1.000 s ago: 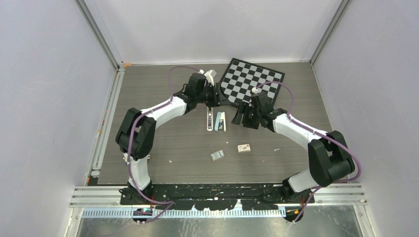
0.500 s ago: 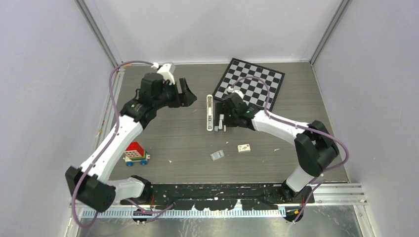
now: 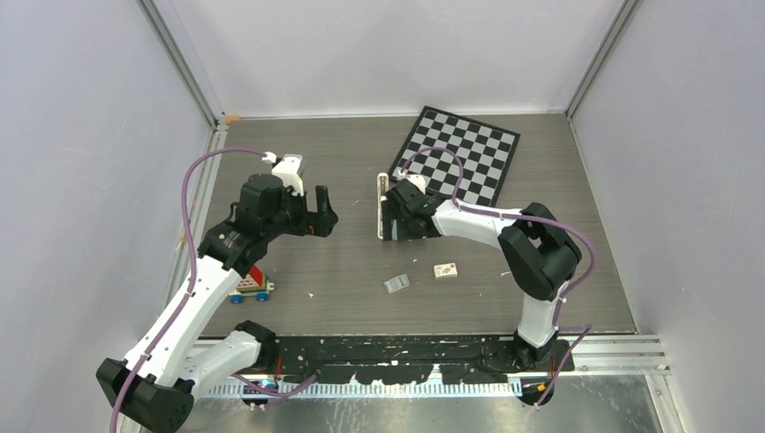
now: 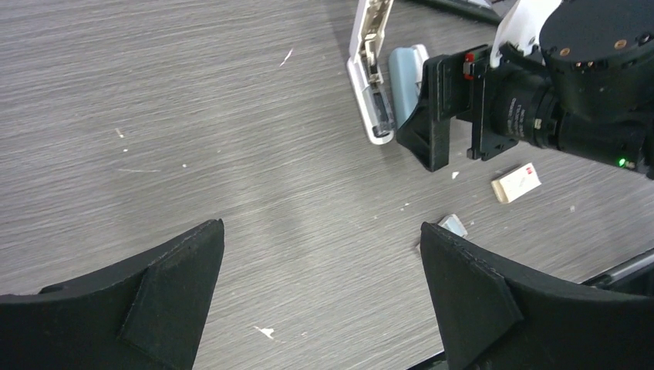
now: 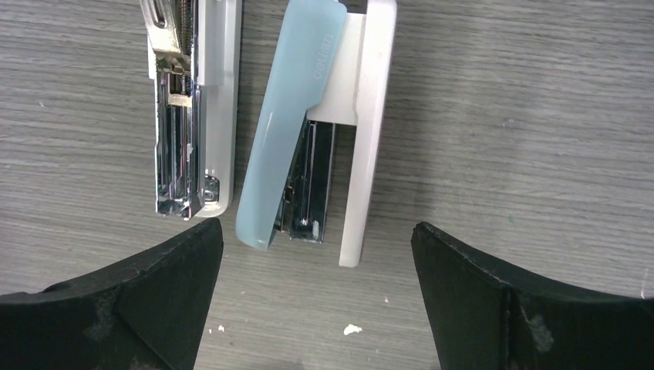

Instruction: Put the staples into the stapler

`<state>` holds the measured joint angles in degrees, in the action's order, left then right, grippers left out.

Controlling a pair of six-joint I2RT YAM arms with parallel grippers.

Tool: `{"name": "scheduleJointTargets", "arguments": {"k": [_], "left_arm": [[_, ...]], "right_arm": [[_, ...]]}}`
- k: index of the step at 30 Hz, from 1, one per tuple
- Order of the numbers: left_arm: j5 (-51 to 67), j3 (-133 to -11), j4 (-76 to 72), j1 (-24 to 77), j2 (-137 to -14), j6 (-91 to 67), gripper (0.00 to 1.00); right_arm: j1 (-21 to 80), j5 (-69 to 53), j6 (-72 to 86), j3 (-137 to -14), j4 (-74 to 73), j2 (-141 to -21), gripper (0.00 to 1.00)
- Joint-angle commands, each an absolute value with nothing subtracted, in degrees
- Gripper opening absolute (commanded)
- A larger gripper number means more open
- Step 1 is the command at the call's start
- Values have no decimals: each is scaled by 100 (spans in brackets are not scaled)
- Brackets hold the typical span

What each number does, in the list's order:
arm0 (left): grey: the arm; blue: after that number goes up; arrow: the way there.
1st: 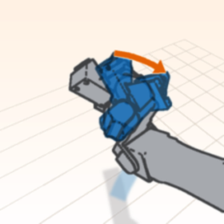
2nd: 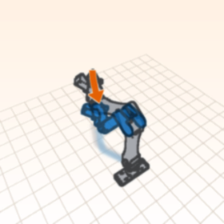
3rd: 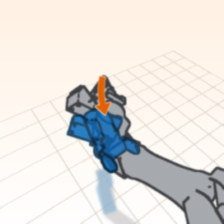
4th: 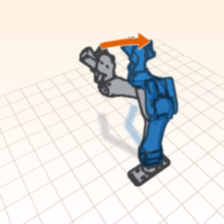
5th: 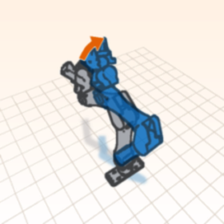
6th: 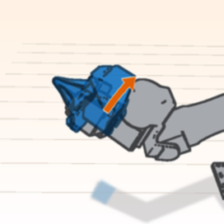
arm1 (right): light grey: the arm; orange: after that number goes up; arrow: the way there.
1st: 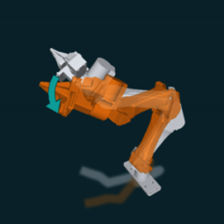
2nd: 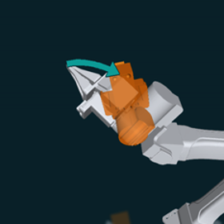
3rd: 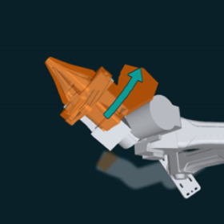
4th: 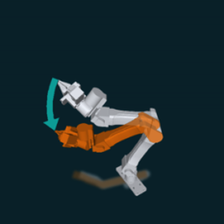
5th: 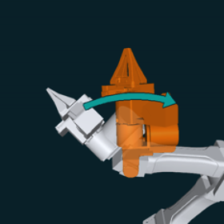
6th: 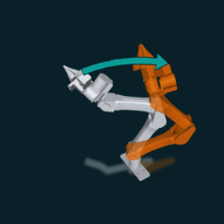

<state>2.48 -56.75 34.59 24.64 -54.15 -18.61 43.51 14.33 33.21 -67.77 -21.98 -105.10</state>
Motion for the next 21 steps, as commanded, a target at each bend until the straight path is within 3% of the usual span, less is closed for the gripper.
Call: {"name": "scheduleJointTargets", "arguments": {"k": [1, 5, 21], "left_arm": [[44, -5516, 3403, 2470, -5272, -1464, 100], [47, -5565, 3440, 2470, -5260, -1446, 100], [235, -5373, 3256, 2470, -5033, -1345, 99]], "right_arm": [[4469, 1721, 3204, -7102, -2191, -10691, 94], [4565, 1901, 3122, -7191, -2246, -10846, 88], [4625, 2047, 3037, -6624, -1904, -10555, 45]]}}
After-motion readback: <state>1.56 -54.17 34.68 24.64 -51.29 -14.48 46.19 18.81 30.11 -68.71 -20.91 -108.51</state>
